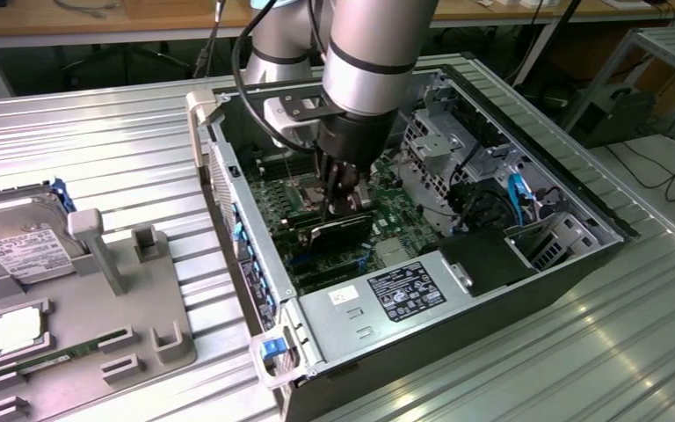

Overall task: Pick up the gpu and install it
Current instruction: 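Insert the gpu into the slot, then press down on the gpu until it lock into place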

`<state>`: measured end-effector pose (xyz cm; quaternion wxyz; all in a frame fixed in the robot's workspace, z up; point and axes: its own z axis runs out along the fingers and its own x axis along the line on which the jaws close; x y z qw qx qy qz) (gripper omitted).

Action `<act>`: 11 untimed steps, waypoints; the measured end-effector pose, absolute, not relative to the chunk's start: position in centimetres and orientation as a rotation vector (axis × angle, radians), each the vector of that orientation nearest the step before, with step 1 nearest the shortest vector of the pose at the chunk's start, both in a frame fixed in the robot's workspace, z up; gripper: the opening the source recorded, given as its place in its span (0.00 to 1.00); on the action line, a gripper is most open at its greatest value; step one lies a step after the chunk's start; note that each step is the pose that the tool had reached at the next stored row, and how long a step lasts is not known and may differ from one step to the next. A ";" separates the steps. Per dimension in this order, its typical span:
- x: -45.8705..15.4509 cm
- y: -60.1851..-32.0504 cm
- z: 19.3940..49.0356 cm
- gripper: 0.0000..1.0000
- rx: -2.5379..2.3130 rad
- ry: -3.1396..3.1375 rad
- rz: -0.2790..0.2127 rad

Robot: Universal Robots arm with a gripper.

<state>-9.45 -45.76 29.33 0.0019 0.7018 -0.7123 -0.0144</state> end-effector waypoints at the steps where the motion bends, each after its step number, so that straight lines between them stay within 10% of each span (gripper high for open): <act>1: -9.4 -45.8 29.3 0.11 2.202 -2.235 -0.045; 11: -9.4 -45.8 29.3 0.11 2.202 -2.235 -0.045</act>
